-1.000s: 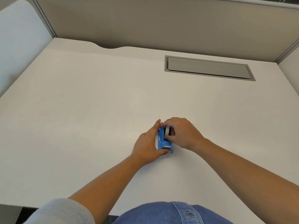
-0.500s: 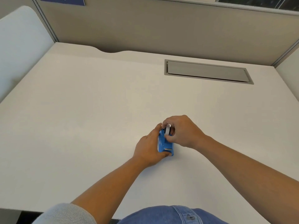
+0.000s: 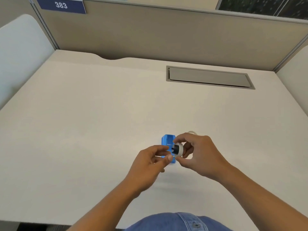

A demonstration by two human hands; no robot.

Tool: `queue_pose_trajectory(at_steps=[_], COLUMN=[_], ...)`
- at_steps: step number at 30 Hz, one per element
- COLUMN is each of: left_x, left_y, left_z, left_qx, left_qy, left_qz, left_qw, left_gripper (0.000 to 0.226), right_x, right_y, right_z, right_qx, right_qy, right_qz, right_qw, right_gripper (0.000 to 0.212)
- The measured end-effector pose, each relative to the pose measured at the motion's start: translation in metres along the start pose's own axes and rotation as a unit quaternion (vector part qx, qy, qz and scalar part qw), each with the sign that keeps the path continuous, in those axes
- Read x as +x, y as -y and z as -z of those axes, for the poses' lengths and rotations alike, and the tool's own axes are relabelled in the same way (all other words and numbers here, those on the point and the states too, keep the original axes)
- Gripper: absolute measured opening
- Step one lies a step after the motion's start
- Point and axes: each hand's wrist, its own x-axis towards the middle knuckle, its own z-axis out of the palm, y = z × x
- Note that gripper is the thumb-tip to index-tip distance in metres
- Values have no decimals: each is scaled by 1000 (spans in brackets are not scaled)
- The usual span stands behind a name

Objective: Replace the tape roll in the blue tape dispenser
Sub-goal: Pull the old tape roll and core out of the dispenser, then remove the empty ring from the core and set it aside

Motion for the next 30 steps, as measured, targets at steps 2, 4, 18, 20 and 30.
queue_pose_trajectory(at_steps=[2,4,18,20,30], left_x=[-8,-11,-16,-16,-12], left_y=[-7,-14,-34,-35,-42], left_z=[-5,-8,-11,-9,-8], left_qx=[-66,-99,-169,-187,-205], left_qy=[-18,-22,-13,-6,28], left_qz=[4,0,-14,-16,-15], left_qw=[998,995,985,982,978], left_gripper=[26,22,33,32,29], right_x=[-7,-12,-27,-29,-30], right_y=[8,14,28,29,29], right_z=[3,6,18,20,26], right_qx=[39,59,57,60,173], right_qy=[-14,-28,-52,-56,-54], right_qz=[-4,-2,64,64,43], right_qw=[999,998,995,995,983], right_gripper=[45,45,39,40,47])
